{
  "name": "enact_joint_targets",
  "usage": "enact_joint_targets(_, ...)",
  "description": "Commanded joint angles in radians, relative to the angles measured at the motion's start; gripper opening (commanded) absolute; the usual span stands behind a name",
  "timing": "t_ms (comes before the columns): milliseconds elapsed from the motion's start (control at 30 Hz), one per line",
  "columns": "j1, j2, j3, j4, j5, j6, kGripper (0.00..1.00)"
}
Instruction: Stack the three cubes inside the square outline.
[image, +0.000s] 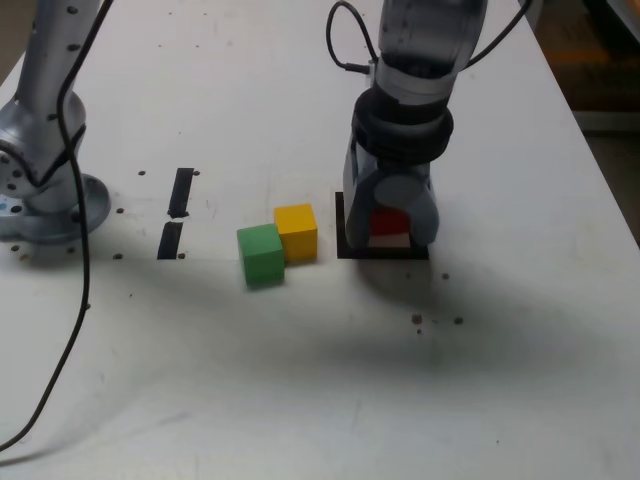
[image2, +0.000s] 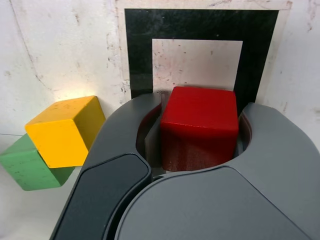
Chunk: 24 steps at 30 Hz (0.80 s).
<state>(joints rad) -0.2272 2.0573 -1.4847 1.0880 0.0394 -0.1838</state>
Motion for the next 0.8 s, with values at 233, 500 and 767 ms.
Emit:
enact_joint_targets(233,0.003,0.001,0.005,-0.003,0.005,0.001,0.34)
enact_joint_targets(500,0.004,0.001,0.005,-0.001,0.004,0.001,0.41)
enact_joint_targets(767,0.005,0.000,0.014,0.003,-0.011,0.001,0.53)
